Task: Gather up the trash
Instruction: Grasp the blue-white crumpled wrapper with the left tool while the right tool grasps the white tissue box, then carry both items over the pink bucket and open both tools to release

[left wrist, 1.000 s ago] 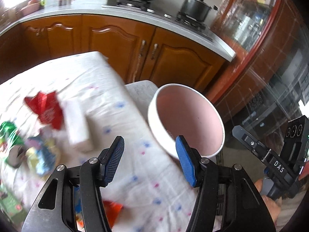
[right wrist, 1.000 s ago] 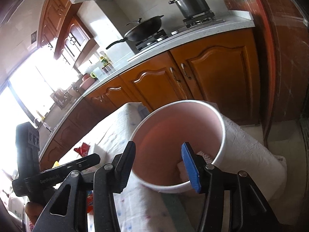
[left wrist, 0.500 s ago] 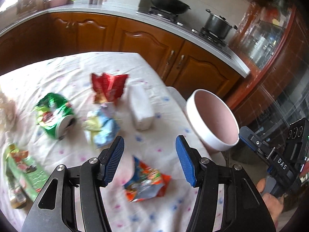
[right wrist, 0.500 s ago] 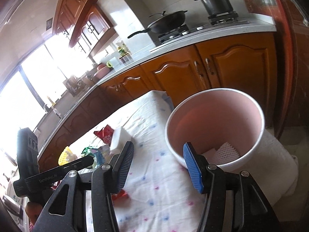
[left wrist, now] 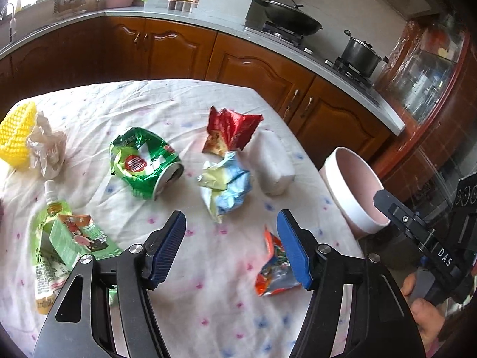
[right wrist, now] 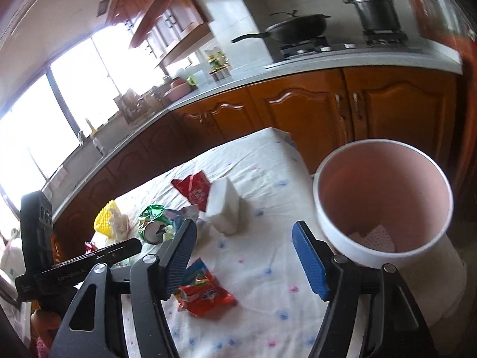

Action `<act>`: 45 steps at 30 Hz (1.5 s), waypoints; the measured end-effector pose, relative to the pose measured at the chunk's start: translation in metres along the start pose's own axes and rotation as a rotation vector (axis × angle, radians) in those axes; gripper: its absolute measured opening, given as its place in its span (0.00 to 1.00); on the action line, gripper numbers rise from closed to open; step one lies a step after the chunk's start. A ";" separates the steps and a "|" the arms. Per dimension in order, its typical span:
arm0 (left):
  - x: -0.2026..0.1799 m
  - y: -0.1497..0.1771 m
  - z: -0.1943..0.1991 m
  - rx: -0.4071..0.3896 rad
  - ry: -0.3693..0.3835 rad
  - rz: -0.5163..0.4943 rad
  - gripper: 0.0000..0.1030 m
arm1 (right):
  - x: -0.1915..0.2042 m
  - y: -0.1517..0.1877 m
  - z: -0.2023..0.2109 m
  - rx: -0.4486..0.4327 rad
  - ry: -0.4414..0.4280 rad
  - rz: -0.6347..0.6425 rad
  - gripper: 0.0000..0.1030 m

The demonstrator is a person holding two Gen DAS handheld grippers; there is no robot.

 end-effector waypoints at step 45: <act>-0.008 -0.016 -0.035 0.049 0.060 -0.091 0.26 | 0.016 -0.004 -0.077 0.140 -0.084 0.076 0.27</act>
Point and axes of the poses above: each gripper's, at about its wrist camera, not at the fingertips, and z roughly against the way its jaws point, x to its left, y to its underside, the point moved 7 cm from there along -z, roughly the way its jaws point, and after that the axes turned 7 degrees about -z, right-handed, at the moved point
